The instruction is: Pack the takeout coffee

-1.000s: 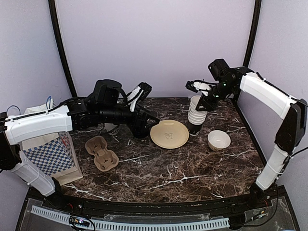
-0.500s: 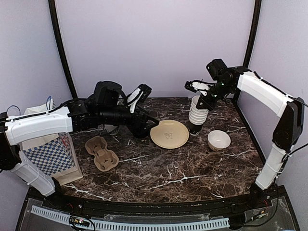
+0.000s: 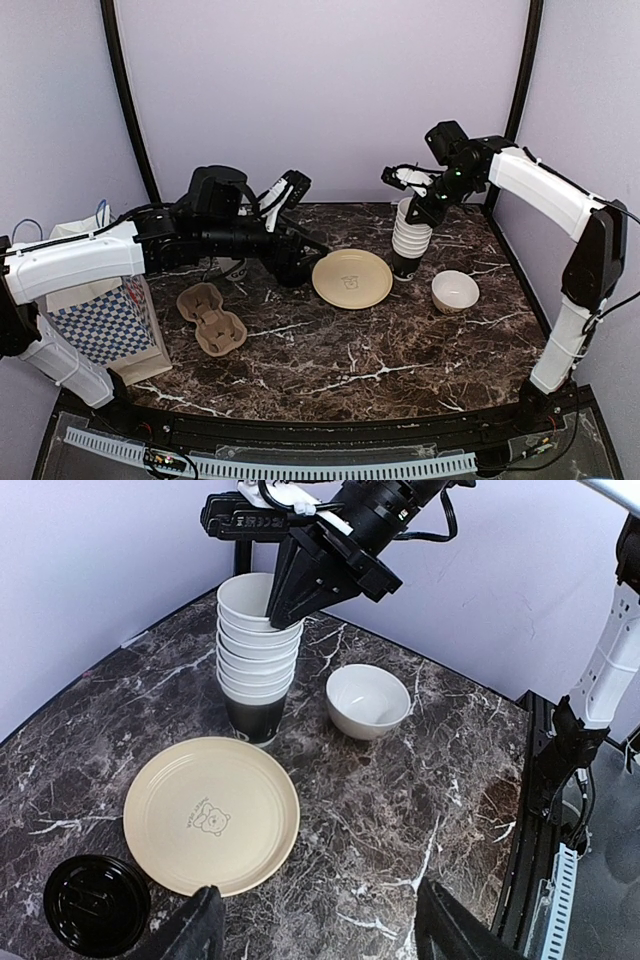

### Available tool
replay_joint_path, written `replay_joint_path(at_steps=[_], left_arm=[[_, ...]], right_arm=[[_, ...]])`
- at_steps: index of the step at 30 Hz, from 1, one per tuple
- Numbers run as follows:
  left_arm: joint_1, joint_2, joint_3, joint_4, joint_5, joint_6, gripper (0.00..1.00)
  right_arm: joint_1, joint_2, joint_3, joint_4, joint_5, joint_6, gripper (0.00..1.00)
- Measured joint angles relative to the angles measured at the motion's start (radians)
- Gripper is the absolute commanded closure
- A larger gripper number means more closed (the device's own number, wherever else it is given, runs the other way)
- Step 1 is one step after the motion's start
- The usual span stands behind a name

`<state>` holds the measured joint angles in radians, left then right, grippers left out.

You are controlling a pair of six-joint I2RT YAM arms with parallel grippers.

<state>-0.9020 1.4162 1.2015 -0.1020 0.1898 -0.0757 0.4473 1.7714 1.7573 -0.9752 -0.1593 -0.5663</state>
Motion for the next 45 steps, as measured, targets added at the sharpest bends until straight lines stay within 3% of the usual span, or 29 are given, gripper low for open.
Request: replay_joint_path(at_steps=[13, 15, 19, 25, 39, 40, 42, 45], left_arm=[[-0.002, -0.007, -0.008, 0.000, -0.007, 0.004, 0.32], [-0.002, -0.011, -0.014, 0.000, -0.007, 0.004, 0.32], [-0.003, -0.025, -0.029, -0.003, -0.011, 0.004, 0.32], [-0.005, -0.051, -0.046, -0.002, -0.018, 0.004, 0.32], [-0.005, -0.059, -0.047, -0.001, -0.021, 0.024, 0.32], [-0.005, -0.059, -0.047, -0.001, -0.019, 0.025, 0.32], [-0.005, -0.059, -0.047, -0.001, -0.014, 0.027, 0.32], [-0.006, -0.056, -0.047, 0.000, -0.003, 0.027, 0.32]], right_arm=[[0.005, 0.003, 0.010, 0.004, 0.045, 0.000, 1.00], [0.005, 0.003, 0.010, 0.006, 0.051, 0.002, 0.93], [0.005, 0.006, 0.010, -0.005, 0.066, 0.011, 0.87], [0.005, 0.015, 0.010, -0.018, 0.078, 0.022, 0.98], [0.005, 0.061, 0.094, -0.091, 0.078, 0.025, 1.00], [0.005, 0.061, 0.096, -0.093, 0.078, 0.025, 0.99], [0.004, 0.061, 0.099, -0.096, 0.078, 0.026, 0.88], [0.003, 0.061, 0.100, -0.095, 0.079, 0.033, 0.85]])
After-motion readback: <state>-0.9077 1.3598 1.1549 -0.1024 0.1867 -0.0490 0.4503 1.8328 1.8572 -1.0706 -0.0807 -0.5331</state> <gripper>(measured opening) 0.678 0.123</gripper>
